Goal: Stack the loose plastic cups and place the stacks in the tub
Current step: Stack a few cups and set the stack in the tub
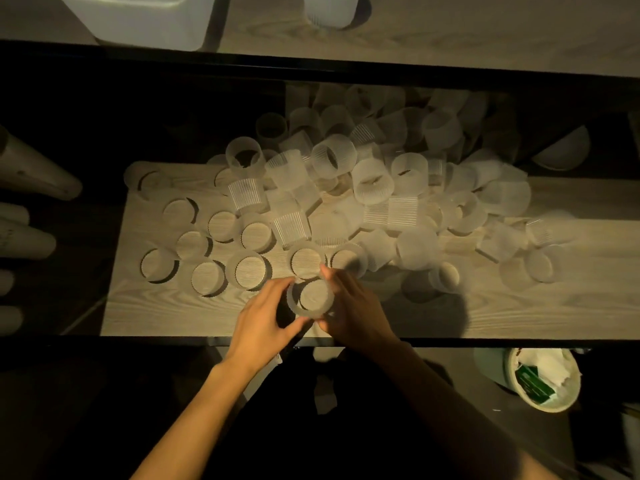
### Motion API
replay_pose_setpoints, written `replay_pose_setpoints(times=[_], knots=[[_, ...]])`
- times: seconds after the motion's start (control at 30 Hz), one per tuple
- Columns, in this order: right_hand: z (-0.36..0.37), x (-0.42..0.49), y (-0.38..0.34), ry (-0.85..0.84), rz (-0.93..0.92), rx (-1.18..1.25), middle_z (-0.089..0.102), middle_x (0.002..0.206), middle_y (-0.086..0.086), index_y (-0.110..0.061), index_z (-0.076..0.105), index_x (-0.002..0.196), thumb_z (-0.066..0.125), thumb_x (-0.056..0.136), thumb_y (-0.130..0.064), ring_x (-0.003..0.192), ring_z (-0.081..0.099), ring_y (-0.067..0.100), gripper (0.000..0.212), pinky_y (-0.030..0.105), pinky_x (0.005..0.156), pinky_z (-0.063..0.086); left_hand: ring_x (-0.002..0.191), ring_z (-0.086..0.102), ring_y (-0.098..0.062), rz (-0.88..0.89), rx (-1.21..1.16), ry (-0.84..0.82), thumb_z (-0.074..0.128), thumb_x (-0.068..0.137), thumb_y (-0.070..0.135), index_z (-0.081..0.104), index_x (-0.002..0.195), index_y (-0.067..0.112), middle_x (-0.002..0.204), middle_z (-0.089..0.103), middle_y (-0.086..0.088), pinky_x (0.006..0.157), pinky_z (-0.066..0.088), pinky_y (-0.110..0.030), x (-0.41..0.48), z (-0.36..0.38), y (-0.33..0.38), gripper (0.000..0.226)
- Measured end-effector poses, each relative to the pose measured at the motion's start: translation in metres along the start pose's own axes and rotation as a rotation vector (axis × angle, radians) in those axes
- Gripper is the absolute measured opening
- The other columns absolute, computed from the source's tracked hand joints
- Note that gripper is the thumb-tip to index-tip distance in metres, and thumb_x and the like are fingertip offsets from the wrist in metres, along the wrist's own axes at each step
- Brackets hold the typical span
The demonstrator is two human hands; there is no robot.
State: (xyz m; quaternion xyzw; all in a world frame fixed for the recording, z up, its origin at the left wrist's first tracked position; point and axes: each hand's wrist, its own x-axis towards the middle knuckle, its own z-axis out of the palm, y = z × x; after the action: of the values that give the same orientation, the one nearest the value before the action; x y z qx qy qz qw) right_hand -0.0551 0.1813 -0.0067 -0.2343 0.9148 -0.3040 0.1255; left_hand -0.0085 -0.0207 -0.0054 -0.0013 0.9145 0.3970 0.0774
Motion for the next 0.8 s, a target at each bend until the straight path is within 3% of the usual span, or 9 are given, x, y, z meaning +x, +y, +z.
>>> replay_pose_setpoints(times=[0.2, 0.43, 0.7, 0.8], knots=[[-0.027, 0.045, -0.006, 0.093, -0.068, 0.025, 0.054, 0.135, 0.014, -0.006, 0.041, 0.146, 0.075, 0.079, -0.034, 0.118, 0.056, 0.029, 0.080, 0.039, 0.095, 0.052, 0.109, 0.049, 0.004, 0.013, 0.007, 0.150, 0.069, 0.079, 0.066, 0.050, 0.138, 0.025, 0.130, 0.054, 0.012, 0.087, 0.051, -0.030, 0.039, -0.024, 0.016, 0.075], [-0.021, 0.070, 0.004, -0.035, 0.019, -0.032, 0.057, 0.130, 0.013, -0.002, 0.050, 0.142, 0.084, 0.074, -0.040, 0.113, 0.058, 0.029, 0.085, 0.043, 0.093, 0.054, 0.116, 0.056, -0.011, -0.056, 0.005, 0.034, 0.069, 0.079, 0.067, 0.048, 0.141, 0.023, 0.133, 0.056, 0.007, 0.095, 0.052, -0.040, 0.061, -0.017, -0.006, 0.079], [-0.021, 0.068, 0.005, -0.097, 0.090, -0.028, 0.051, 0.138, 0.013, -0.007, 0.048, 0.142, 0.082, 0.077, -0.040, 0.123, 0.050, 0.027, 0.081, 0.039, 0.104, 0.044, 0.120, 0.053, -0.011, -0.056, 0.011, 0.008, 0.065, 0.076, 0.073, 0.050, 0.139, 0.024, 0.135, 0.053, 0.010, 0.096, 0.049, -0.033, 0.061, -0.008, -0.008, 0.082], [-0.017, 0.064, 0.006, -0.119, 0.100, -0.063, 0.050, 0.139, 0.014, -0.005, 0.043, 0.144, 0.082, 0.078, -0.037, 0.125, 0.050, 0.029, 0.083, 0.045, 0.103, 0.045, 0.122, 0.051, -0.008, -0.079, -0.007, 0.005, 0.071, 0.076, 0.065, 0.051, 0.141, 0.022, 0.137, 0.051, 0.011, 0.097, 0.045, -0.029, 0.057, -0.004, -0.005, 0.080]])
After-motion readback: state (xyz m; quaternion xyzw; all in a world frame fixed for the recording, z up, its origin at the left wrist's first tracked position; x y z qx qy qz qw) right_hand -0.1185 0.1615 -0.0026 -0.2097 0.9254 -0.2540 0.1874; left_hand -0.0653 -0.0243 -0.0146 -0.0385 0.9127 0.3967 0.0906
